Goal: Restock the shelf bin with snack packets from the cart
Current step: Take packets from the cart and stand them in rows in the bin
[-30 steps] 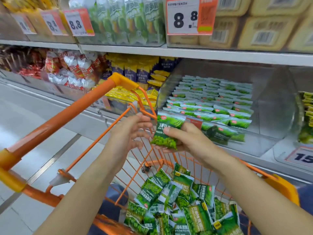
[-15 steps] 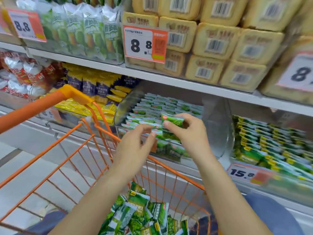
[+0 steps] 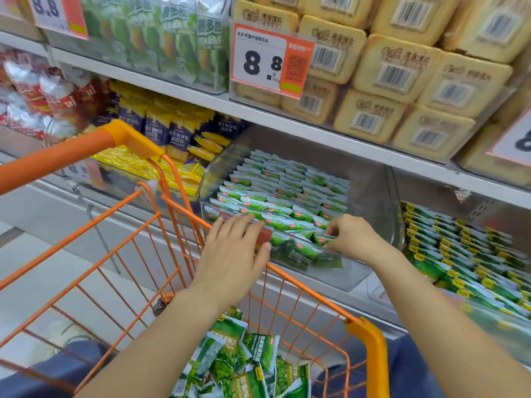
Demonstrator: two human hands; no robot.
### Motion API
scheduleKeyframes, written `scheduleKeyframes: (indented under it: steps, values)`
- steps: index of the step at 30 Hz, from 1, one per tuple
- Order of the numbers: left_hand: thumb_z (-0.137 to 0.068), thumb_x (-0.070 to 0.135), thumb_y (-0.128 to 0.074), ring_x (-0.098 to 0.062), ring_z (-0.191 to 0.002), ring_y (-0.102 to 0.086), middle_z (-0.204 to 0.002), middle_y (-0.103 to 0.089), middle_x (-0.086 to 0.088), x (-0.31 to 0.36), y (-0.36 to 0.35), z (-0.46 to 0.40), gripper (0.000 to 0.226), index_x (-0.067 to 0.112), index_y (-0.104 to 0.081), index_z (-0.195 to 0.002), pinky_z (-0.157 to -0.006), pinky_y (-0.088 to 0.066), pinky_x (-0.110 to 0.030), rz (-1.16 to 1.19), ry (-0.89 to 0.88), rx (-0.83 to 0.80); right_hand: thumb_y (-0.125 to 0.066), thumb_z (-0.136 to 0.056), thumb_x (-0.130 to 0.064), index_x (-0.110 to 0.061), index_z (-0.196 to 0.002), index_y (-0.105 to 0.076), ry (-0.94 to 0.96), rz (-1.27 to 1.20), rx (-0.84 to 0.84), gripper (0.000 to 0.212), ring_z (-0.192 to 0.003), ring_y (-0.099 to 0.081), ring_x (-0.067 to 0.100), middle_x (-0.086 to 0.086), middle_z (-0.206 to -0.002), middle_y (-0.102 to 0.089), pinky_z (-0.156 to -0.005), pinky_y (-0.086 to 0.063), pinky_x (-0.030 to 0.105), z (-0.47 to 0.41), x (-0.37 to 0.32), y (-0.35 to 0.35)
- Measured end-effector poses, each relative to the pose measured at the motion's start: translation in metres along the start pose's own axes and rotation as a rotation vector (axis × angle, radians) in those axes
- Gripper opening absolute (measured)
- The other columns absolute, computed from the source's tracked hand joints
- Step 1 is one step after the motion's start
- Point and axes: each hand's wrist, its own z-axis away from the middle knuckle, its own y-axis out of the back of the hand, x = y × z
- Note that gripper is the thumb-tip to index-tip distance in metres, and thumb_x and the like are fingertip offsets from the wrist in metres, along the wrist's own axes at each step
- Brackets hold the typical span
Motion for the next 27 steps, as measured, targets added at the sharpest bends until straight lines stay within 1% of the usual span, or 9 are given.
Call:
scheduleKeyframes:
  steps: [5, 8, 12, 14, 16, 19, 21, 23, 27]
  values:
    - [-0.085, 0.056, 0.001, -0.013, -0.142, -0.024, -0.151, -0.035, 0.005, -0.001, -0.001, 0.000, 0.077, 0.025, -0.038, -0.145, -0.118, -0.001, -0.032, 0.001, 0.001, 0.002, -0.063, -0.086, -0.008, 0.005, -0.079, -0.064, -0.054, -0.167, -0.002, 0.016, -0.086, -0.062, 0.033, 0.022, -0.088, -0.064, -0.075, -0.048, 0.035, -0.004, 0.004, -0.012]
    - [-0.085, 0.055, -0.001, -0.015, -0.140, -0.027, -0.149, -0.038, 0.003, -0.001, -0.003, -0.001, 0.077, 0.024, -0.040, -0.144, -0.118, -0.004, -0.033, -0.002, -0.008, 0.014, -0.059, -0.086, -0.001, -0.008, -0.060, -0.058, -0.051, -0.281, -0.062, 0.026, -0.079, -0.062, 0.019, 0.000, -0.069, -0.058, -0.074, -0.053, 0.032, -0.003, 0.006, -0.012]
    - [-0.086, 0.055, -0.003, -0.015, -0.140, -0.026, -0.150, -0.037, 0.003, -0.001, -0.001, 0.000, 0.075, 0.024, -0.040, -0.144, -0.117, -0.003, -0.031, 0.017, -0.020, 0.010, -0.065, -0.089, -0.020, -0.019, -0.068, -0.052, -0.021, -0.258, -0.119, 0.025, -0.068, -0.048, 0.018, -0.002, -0.068, -0.049, -0.064, -0.042, 0.028, 0.004, 0.007, -0.002]
    - [-0.092, 0.055, -0.010, -0.014, -0.141, -0.024, -0.151, -0.035, 0.003, -0.001, 0.002, 0.000, 0.067, 0.024, -0.038, -0.145, -0.117, -0.004, -0.031, 0.034, -0.021, 0.002, -0.062, -0.091, -0.034, -0.023, -0.098, -0.064, 0.006, -0.131, -0.018, 0.013, -0.084, -0.059, 0.017, -0.004, -0.092, -0.062, -0.072, -0.048, 0.028, 0.019, 0.004, 0.006]
    - [-0.100, 0.046, -0.029, -0.015, -0.138, -0.027, -0.148, -0.037, 0.002, 0.002, 0.009, -0.001, 0.050, 0.022, -0.041, -0.143, -0.115, -0.012, -0.031, 0.092, -0.029, 0.047, -0.057, -0.094, -0.035, -0.022, -0.119, -0.062, 0.078, 0.001, 0.214, 0.029, -0.095, -0.062, 0.017, -0.002, -0.113, -0.065, -0.078, -0.051, 0.031, 0.039, -0.002, 0.010]
    - [-0.100, 0.033, -0.043, -0.012, -0.107, -0.051, -0.114, -0.061, 0.005, 0.012, 0.032, 0.004, 0.028, 0.021, -0.059, -0.119, -0.091, -0.039, -0.029, 0.258, -0.053, 0.149, -0.055, -0.094, -0.030, -0.024, -0.106, -0.067, 0.313, -0.154, 0.422, 0.018, -0.085, -0.061, 0.012, -0.005, -0.098, -0.068, -0.075, -0.051, 0.032, 0.077, -0.022, 0.011]
    - [-0.100, 0.036, -0.040, -0.013, -0.083, -0.057, -0.089, -0.064, 0.007, 0.015, 0.047, 0.012, 0.025, 0.023, -0.061, -0.103, -0.069, -0.047, -0.032, 0.216, -0.109, -0.016, -0.054, -0.094, -0.033, -0.025, -0.099, -0.067, 0.444, -0.169, 0.326, 0.015, -0.079, -0.061, 0.012, -0.008, -0.088, -0.067, -0.072, -0.050, 0.035, 0.097, -0.038, 0.005]
    - [-0.100, 0.041, -0.038, -0.017, -0.078, -0.057, -0.086, -0.063, 0.004, 0.012, 0.050, 0.022, 0.028, 0.023, -0.059, -0.101, -0.061, -0.043, -0.031, -0.016, -0.169, -0.344, -0.050, -0.095, -0.038, -0.028, -0.100, -0.064, 0.567, -0.034, 0.117, 0.018, -0.085, -0.062, 0.015, -0.007, -0.091, -0.066, -0.073, -0.050, 0.036, 0.107, -0.052, -0.012]
    - [-0.100, 0.045, -0.038, -0.026, -0.097, -0.057, -0.107, -0.060, -0.008, -0.015, 0.027, 0.044, 0.042, 0.013, -0.056, -0.120, -0.074, -0.043, -0.033, -0.264, -0.070, -0.906, -0.050, -0.096, -0.034, -0.014, -0.111, -0.060, 0.681, 0.309, -0.352, 0.027, -0.093, -0.060, 0.027, 0.007, -0.102, -0.064, -0.071, -0.050, 0.038, 0.106, -0.072, -0.067]
